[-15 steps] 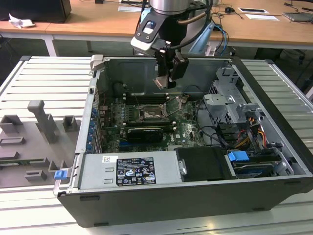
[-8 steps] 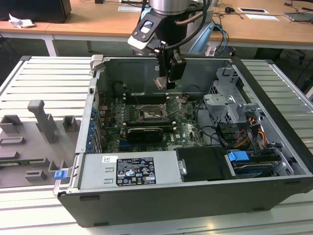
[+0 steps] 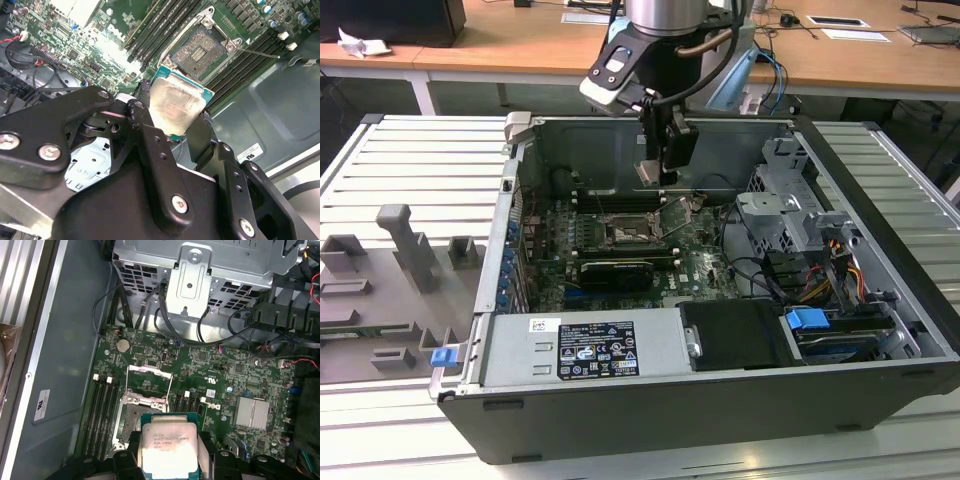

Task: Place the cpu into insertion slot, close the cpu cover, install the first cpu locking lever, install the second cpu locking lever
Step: 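Place the cpu into insertion slot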

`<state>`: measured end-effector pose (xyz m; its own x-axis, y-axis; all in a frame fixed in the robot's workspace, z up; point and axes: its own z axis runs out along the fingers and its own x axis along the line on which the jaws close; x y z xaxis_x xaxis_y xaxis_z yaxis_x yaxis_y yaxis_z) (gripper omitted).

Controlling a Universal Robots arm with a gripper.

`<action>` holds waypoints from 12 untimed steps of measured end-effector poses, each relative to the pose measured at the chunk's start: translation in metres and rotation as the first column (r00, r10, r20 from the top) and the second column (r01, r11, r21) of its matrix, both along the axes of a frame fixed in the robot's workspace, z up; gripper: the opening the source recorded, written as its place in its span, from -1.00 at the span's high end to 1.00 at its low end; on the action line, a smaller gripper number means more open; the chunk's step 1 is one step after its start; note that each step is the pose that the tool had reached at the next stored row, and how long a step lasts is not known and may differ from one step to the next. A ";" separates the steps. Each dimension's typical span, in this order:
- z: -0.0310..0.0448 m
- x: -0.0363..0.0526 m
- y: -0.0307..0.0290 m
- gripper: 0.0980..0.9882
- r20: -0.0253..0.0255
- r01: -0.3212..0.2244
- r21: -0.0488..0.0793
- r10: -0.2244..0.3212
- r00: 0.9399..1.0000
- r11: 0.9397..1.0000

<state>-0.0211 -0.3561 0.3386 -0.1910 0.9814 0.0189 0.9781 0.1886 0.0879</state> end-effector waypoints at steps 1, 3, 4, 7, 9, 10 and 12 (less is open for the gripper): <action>-0.0003 0.0000 0.0000 0.03 0.000 0.001 0.000 -0.001 1.000 1.000; -0.0008 0.0000 0.0000 0.03 0.000 0.002 0.000 -0.002 1.000 1.000; -0.0013 0.0000 0.0000 0.03 0.000 0.002 0.000 -0.002 1.000 1.000; -0.0020 0.0000 0.0000 0.03 0.000 0.004 0.000 -0.004 1.000 1.000; -0.0024 0.0000 0.0000 0.03 0.000 0.005 0.000 -0.005 1.000 1.000; -0.0025 0.0000 0.0000 0.03 0.000 0.005 0.000 -0.005 1.000 1.000; -0.0032 0.0000 0.0000 0.03 0.000 0.006 0.000 -0.006 1.000 1.000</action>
